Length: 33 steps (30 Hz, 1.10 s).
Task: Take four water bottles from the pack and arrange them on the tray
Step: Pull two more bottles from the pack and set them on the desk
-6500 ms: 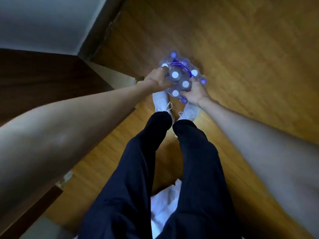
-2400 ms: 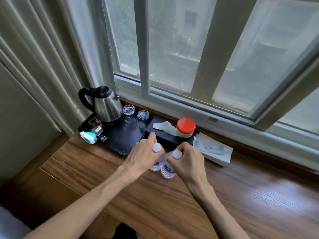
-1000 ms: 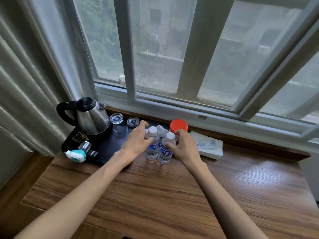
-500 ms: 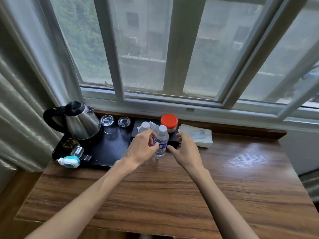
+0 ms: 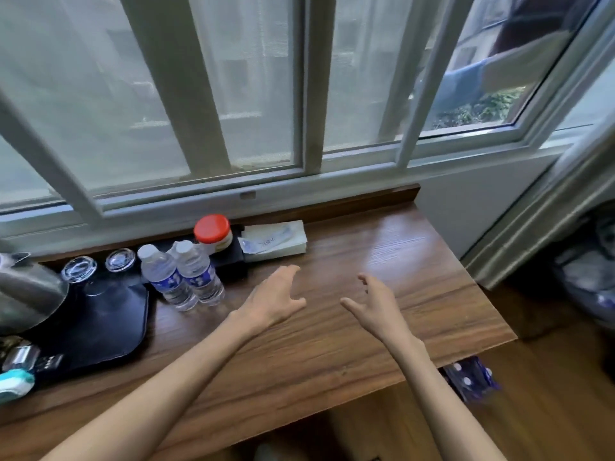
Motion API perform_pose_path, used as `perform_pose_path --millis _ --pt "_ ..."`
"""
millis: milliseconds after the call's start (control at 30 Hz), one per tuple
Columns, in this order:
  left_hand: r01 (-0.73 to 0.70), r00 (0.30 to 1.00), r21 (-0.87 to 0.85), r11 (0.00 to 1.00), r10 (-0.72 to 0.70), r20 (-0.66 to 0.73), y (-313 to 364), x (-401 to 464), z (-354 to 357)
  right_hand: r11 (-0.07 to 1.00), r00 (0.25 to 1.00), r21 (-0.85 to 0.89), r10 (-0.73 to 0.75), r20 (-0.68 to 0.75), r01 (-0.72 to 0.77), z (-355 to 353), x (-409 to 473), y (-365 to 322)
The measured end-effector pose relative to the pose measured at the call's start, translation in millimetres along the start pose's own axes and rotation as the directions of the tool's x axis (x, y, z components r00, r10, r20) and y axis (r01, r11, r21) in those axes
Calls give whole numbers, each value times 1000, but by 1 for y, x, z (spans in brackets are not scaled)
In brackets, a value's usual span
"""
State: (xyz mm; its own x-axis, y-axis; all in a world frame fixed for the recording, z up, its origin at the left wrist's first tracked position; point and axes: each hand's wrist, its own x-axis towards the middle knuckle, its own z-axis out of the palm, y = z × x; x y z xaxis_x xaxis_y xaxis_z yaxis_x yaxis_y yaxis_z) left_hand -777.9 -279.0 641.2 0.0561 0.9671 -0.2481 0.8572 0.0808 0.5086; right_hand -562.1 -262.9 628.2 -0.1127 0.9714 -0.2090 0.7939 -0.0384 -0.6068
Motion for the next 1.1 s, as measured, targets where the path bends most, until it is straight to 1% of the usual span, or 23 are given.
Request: perform_pose_path --millis 133,267,367,567,733,967,1100 --pt "-24 997 65 998 19 70 60 22 37 998 997 21 58 47 -59 -43 -13 69" --pt "-65 990 119 991 49 131 121 39 78 995 996 55 86 9 -86 -83 -20 140" --pt "-94 986 149 984 70 153 165 52 105 991 993 74 111 34 -113 -111 -24 185" --pt "-97 981 118 988 75 180 244 75 152 983 985 89 156 76 -162 -160 -29 258" --pt "-134 966 71 988 114 232 301 105 189 962 974 153 222 53 -227 -190 -21 315" --pt "-187 942 115 976 145 302 369 168 241 937 952 170 294 89 -305 -227 15 394" --pt "-198 922 135 971 137 362 405 206 275 914 931 180 348 110 -363 -251 43 440"
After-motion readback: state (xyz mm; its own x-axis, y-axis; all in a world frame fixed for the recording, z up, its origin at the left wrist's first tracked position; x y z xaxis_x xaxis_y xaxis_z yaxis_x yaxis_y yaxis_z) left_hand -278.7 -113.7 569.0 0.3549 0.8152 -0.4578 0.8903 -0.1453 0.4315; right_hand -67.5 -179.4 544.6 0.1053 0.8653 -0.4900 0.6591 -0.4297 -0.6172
